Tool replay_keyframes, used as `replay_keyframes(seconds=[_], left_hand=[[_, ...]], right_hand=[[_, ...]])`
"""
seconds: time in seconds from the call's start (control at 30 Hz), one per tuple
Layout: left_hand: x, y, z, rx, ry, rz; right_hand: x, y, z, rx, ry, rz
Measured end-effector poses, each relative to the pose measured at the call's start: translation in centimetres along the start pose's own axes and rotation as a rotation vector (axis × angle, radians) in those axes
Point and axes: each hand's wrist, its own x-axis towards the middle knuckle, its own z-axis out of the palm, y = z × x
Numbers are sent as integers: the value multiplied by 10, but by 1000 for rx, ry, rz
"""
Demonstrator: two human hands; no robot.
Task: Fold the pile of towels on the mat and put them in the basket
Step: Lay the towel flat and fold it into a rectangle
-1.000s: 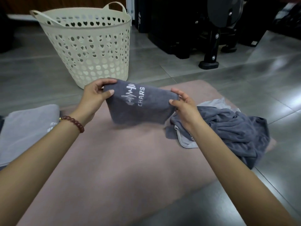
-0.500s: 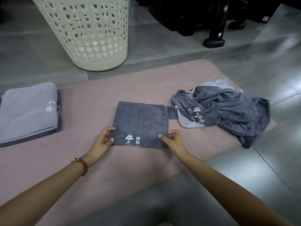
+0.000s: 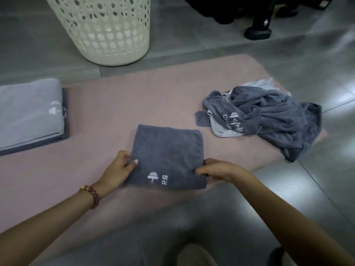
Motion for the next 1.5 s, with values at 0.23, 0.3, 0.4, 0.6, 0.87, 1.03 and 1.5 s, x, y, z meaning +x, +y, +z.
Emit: replay_keyframes(seconds=[0.23,0.3,0.4,0.6,0.87,1.03,1.5], left_hand=[[-5,20,21,-221,-1,-111],[14,27,20,-287,104,-85],[34,26,23,-303,160,-36],[36,32,24,-236,176,194],[24,14,28,-109,160,253],[31,16,19,-47,116,272],[18,32,27,867,156,652]], right_hand=[[-1,13,-10,302,93,-21],[14,4,-6,378,257,-108],[33,-13,4,419,491,-262],[53,-7,3,324,834,-349],[50,1,3,232,788,-398],[46,4,1,98,666,-486],[57,-15,1,192,732,-335]])
